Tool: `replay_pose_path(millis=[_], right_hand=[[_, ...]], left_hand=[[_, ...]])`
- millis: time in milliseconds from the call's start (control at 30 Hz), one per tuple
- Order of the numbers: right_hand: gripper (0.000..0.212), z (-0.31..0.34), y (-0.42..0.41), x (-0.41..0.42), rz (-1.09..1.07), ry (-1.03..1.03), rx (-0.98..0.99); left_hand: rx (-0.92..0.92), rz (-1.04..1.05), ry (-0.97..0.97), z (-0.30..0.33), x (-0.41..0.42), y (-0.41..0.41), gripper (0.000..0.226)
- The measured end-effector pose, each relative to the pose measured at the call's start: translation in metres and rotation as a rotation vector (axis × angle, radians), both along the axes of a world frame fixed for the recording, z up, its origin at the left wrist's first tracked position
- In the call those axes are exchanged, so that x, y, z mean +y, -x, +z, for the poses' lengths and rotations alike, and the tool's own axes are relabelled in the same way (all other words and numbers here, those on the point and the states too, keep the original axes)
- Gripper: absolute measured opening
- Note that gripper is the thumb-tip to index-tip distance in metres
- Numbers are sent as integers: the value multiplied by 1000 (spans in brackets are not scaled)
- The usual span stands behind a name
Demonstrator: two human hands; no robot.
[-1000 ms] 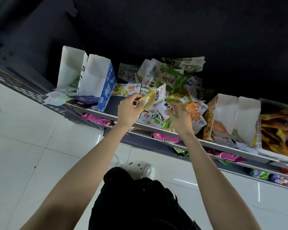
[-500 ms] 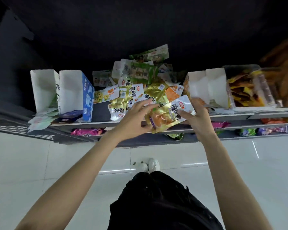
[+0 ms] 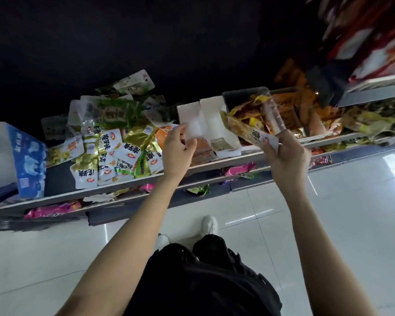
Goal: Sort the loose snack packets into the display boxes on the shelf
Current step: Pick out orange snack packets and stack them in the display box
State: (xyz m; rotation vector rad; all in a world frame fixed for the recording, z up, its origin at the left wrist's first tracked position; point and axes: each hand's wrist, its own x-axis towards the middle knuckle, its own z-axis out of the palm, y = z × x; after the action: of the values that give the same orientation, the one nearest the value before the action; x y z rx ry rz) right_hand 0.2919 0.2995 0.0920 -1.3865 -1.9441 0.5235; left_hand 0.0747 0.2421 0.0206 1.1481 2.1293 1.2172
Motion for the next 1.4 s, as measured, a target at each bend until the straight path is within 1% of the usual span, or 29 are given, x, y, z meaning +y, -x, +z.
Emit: replay_pose_path(millis=[67, 133, 167, 233, 333, 367, 433, 533, 633, 767, 800, 833, 900, 933, 1000, 1100, 1167, 1200, 1300, 1333, 1400], right_hand=[[19, -13, 10, 26, 89, -68, -83], [15, -27, 29, 45, 217, -127, -210], [13, -33, 37, 52, 277, -141, -289], [17, -42, 53, 64, 386, -179, -515], [25, -43, 73, 69, 579, -127, -839], [26, -42, 76, 70, 629, -121, -908], [29, -44, 75, 73, 713, -129, -983], [42, -55, 62, 77, 877, -231, -1055], [49, -59, 56, 79, 954, -245, -1035], [36, -47, 56, 80, 1008, -145, -956], [33, -42, 56, 79, 994, -118, -889], [32, -37, 57, 77, 963, -98, -778], [29, -26, 64, 65, 902, -79, -531], [27, -22, 70, 56, 898, -92, -445], [23, -20, 89, 31, 945, -105, -361], [23, -37, 129, -8, 1024, -92, -340], [26, -58, 160, -25, 1026, -32, -370], [30, -68, 176, -32, 1021, 25, -424], [50, -96, 222, -44, 959, 121, -608], [57, -106, 237, -46, 925, 132, -644], [75, -125, 264, -49, 871, 144, -725]], left_hand=[[-89, 89, 155, -20, 9, -3, 47], [-113, 81, 309, -33, 15, -5, 53], [-119, 77, 347, -37, 18, -5, 54], [-138, 87, 373, -38, 22, -7, 53], [-170, 121, 353, -39, 25, -7, 52], [-179, 132, 343, -39, 25, -7, 51], [-184, 141, 336, -37, 25, -8, 49], [-198, 128, 319, -35, 25, -8, 47], [-210, 115, 321, -32, 24, -7, 47], [-181, 70, 366, -27, 20, -4, 45], [-182, 87, 350, -25, 16, -1, 43], [-179, 117, 315, -23, 11, 3, 39], [-114, 210, 186, -17, -8, 9, 25], [-68, 260, 111, -14, -20, 13, 19], [-1, 358, 7, -10, -48, 23, 12], [90, 456, 23, -18, -88, 51, 10], [84, 472, 66, -30, -105, 78, 18], [54, 466, 99, -36, -109, 91, 24], [-30, 394, 261, -55, -109, 126, 44], [-60, 355, 316, -58, -105, 133, 48], [-156, 292, 367, -62, -99, 144, 45]])
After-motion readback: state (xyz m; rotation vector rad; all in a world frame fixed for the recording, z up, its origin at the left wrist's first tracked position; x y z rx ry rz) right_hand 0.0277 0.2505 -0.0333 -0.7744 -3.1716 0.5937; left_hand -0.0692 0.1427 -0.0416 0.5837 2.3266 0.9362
